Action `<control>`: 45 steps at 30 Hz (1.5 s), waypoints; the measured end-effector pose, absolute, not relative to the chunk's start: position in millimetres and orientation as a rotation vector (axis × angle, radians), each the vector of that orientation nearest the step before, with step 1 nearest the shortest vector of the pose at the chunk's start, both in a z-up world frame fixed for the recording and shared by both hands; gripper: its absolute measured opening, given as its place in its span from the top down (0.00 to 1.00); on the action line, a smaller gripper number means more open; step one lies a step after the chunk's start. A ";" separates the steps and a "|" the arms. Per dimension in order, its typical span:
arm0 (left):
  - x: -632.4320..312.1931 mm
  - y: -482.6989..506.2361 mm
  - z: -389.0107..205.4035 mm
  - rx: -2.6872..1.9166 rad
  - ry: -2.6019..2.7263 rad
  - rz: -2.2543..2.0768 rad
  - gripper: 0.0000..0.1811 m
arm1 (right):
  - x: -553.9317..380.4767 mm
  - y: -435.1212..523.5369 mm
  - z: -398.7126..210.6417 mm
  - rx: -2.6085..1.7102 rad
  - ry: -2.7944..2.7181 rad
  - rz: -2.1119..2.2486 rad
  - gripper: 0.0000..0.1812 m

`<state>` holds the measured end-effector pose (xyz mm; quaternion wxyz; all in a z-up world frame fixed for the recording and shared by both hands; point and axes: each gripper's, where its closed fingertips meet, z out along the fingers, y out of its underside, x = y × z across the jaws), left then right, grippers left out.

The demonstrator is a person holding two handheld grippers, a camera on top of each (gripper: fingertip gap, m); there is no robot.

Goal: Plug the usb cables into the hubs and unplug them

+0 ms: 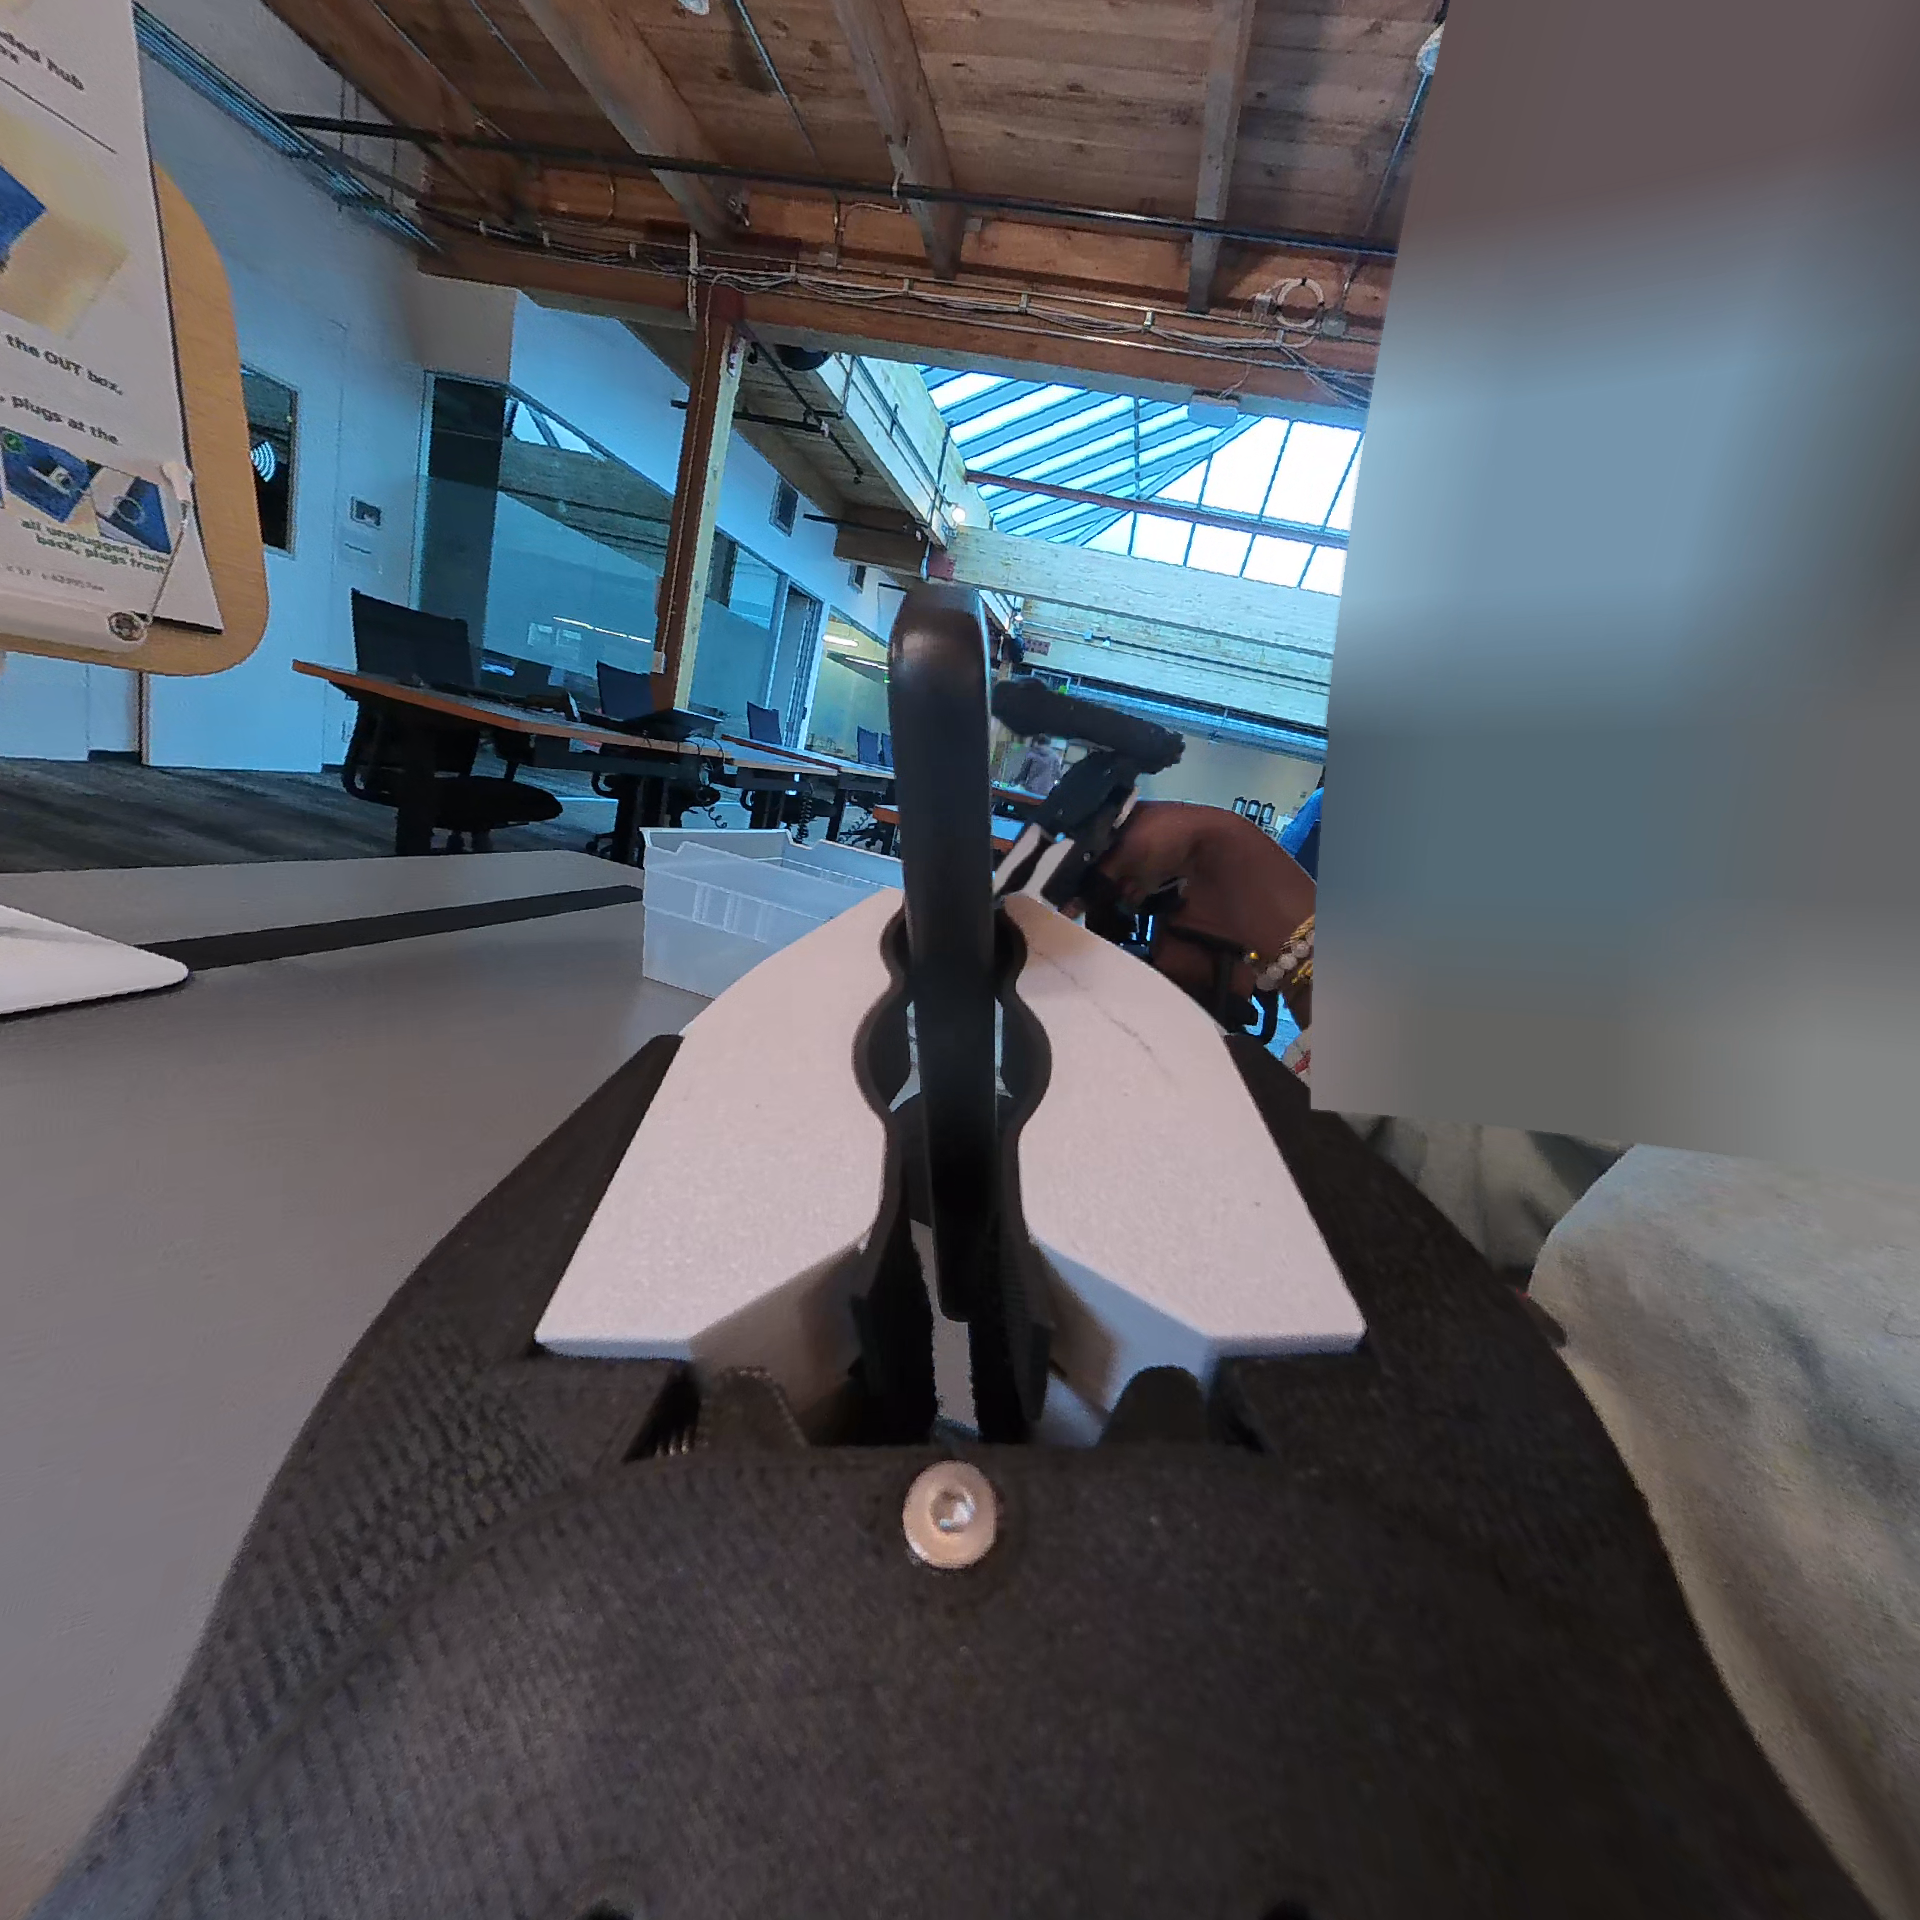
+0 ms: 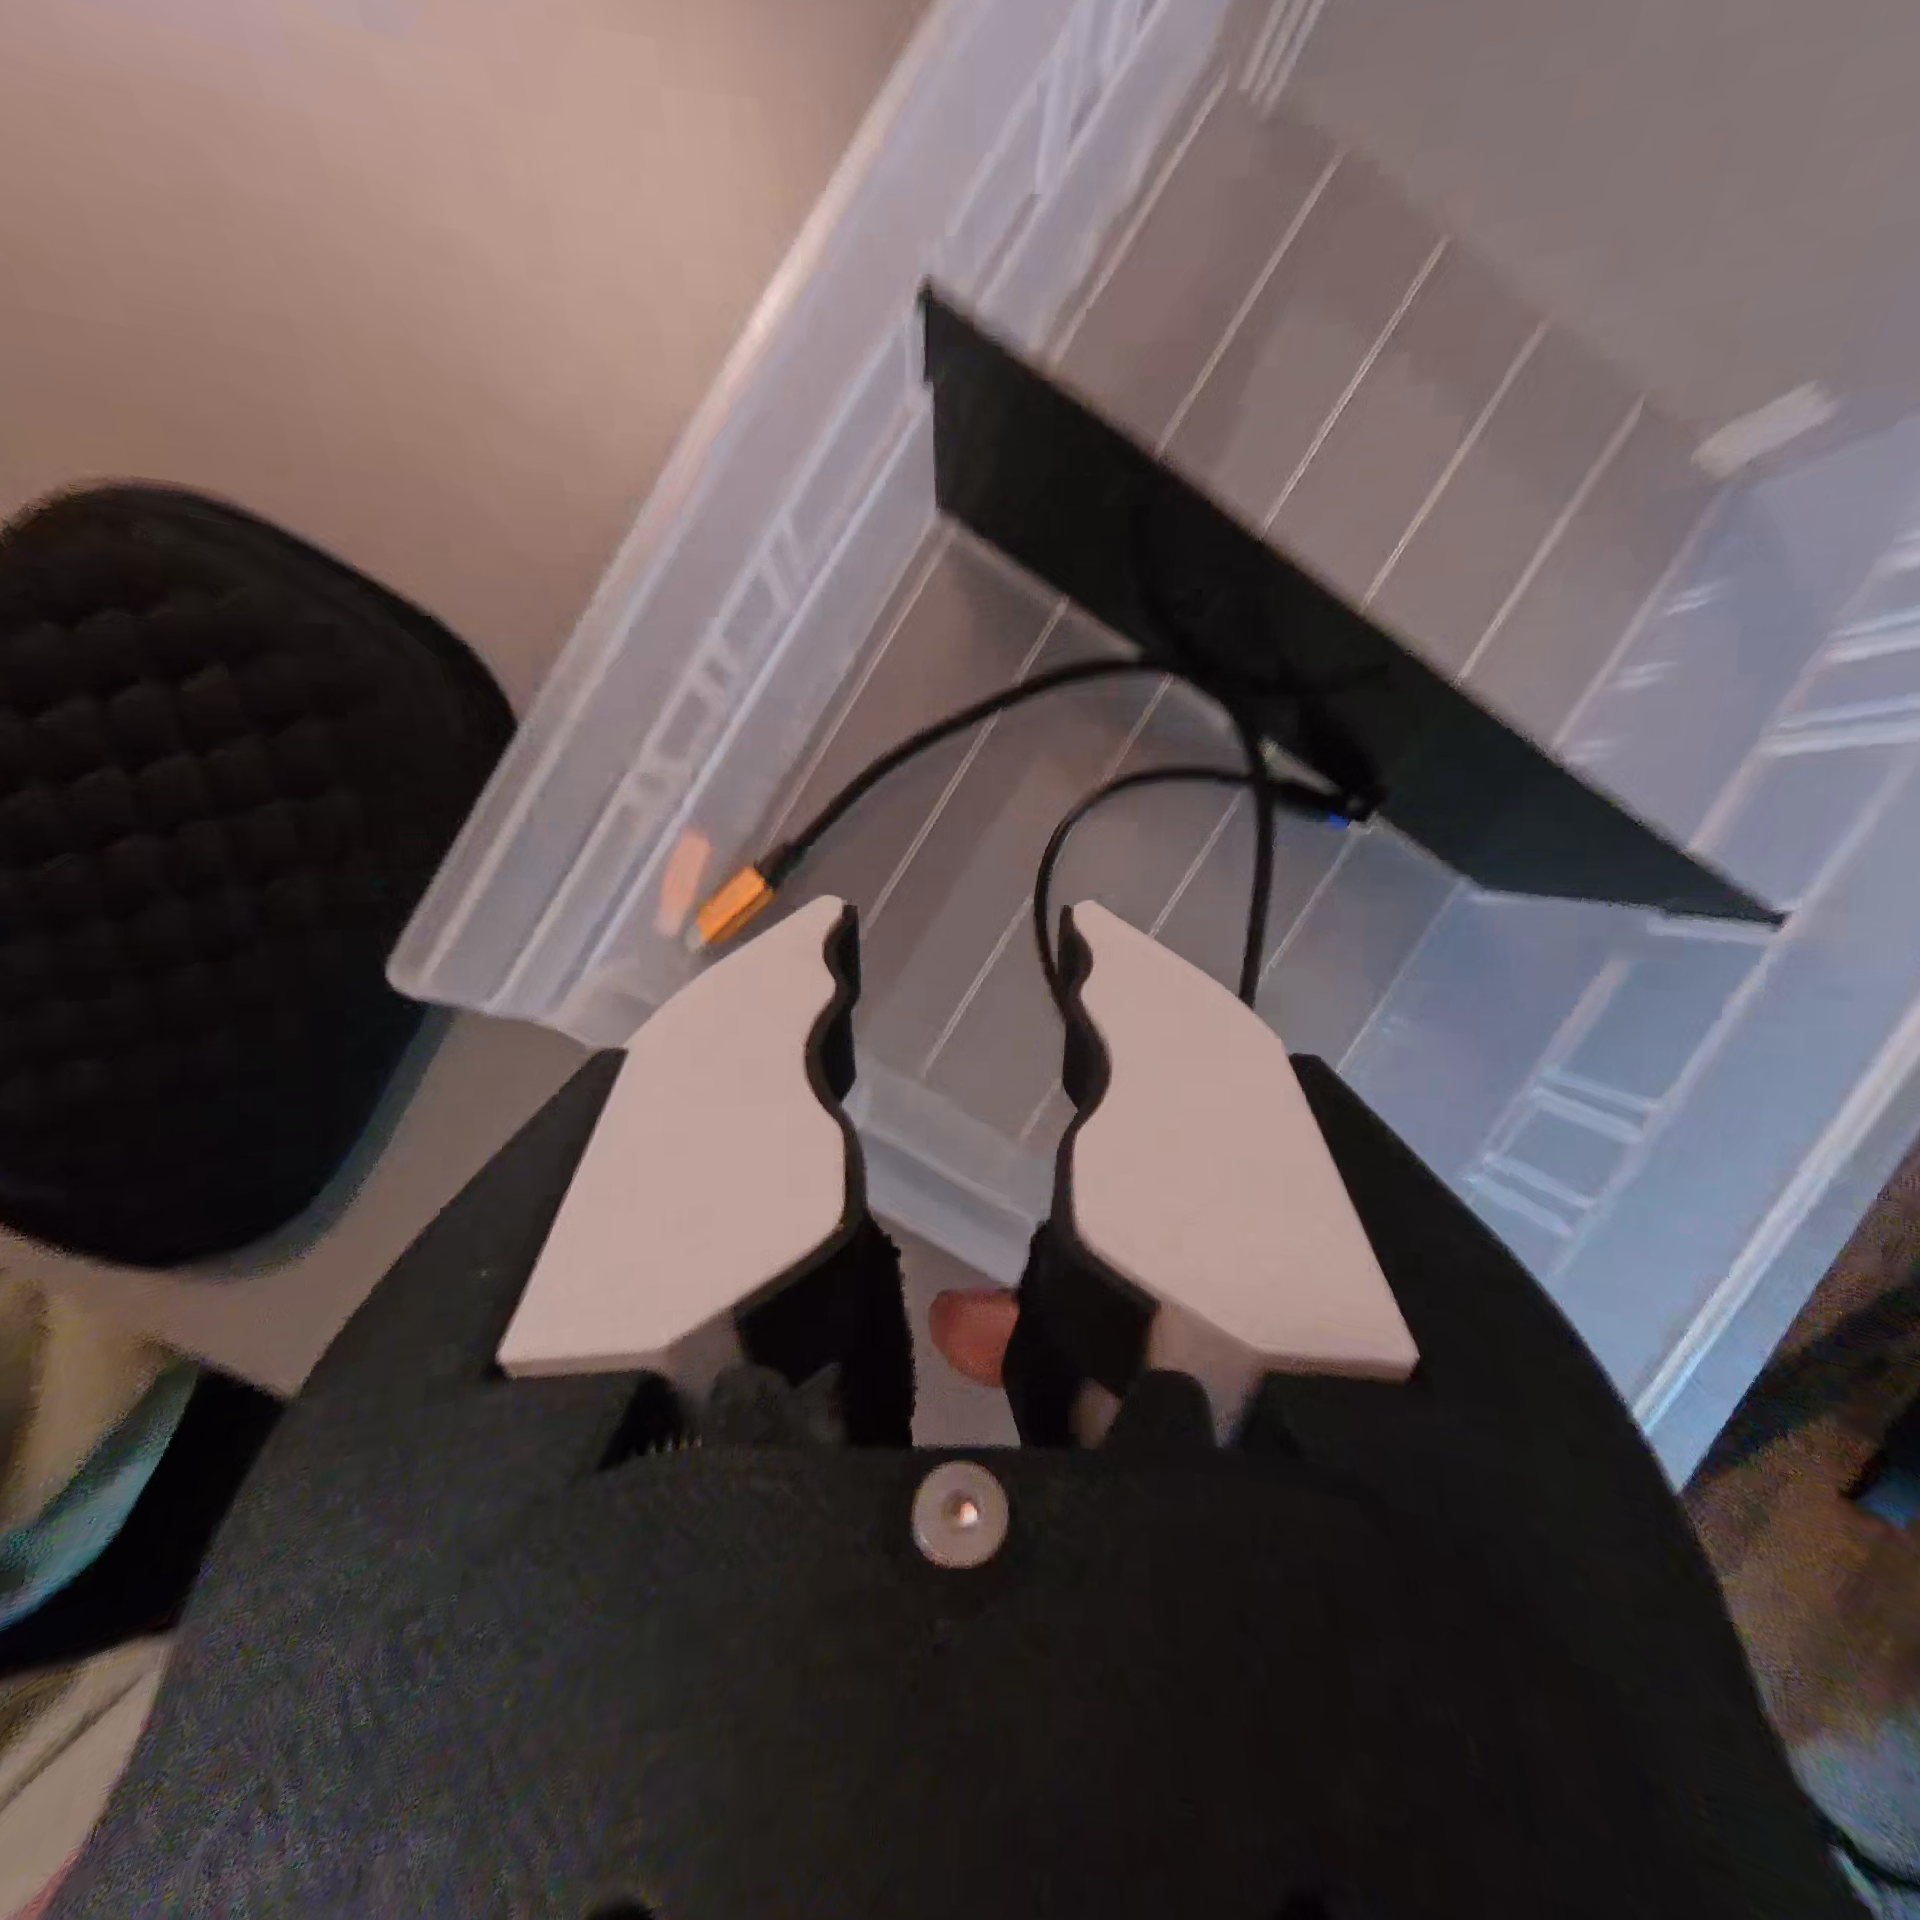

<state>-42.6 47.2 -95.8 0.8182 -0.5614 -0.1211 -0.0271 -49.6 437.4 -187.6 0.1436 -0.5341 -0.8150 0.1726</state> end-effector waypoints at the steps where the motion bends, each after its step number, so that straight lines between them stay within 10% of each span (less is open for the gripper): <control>1: -42.5 47.3 -95.8 -1.196 -0.258 -0.058 0.93 | -56.3 435.7 -181.7 -1.519 -2.300 0.548 0.80; 11: -47.0 44.6 -95.4 -1.177 -0.286 -0.056 0.93 | -59.8 252.7 -73.7 -0.775 -2.009 1.566 0.77; 23: -38.5 47.8 -93.8 -1.176 -0.240 -0.090 0.92 | -25.1 23.2 -136.9 -0.312 -2.435 1.968 0.85; 45: -56.7 38.8 -91.3 -1.128 -0.329 0.053 0.87 | -57.6 307.0 55.1 -0.497 -1.501 1.250 0.93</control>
